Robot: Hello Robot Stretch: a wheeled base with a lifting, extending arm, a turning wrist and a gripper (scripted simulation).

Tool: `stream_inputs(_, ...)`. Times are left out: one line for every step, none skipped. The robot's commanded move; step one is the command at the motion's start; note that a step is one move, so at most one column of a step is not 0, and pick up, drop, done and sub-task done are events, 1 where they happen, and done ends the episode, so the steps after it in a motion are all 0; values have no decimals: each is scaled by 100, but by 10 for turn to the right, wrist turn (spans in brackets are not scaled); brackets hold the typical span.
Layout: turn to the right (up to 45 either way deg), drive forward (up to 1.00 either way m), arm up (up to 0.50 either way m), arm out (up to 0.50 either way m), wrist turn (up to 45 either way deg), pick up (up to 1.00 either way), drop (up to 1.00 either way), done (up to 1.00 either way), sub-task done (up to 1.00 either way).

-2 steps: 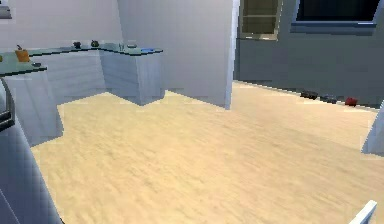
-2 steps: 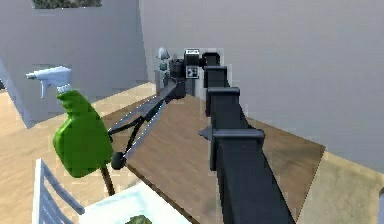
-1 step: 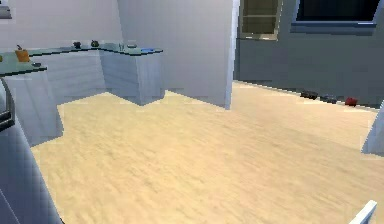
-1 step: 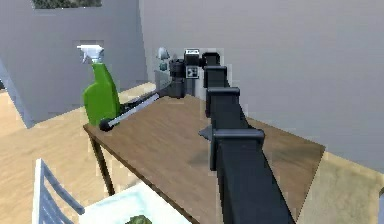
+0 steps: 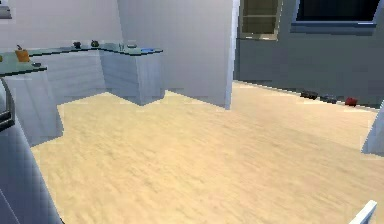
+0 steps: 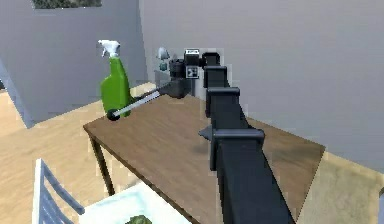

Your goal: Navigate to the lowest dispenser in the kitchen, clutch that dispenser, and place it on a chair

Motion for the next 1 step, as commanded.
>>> stream_inputs(0,0,-32,0,0,0,0,0,0)
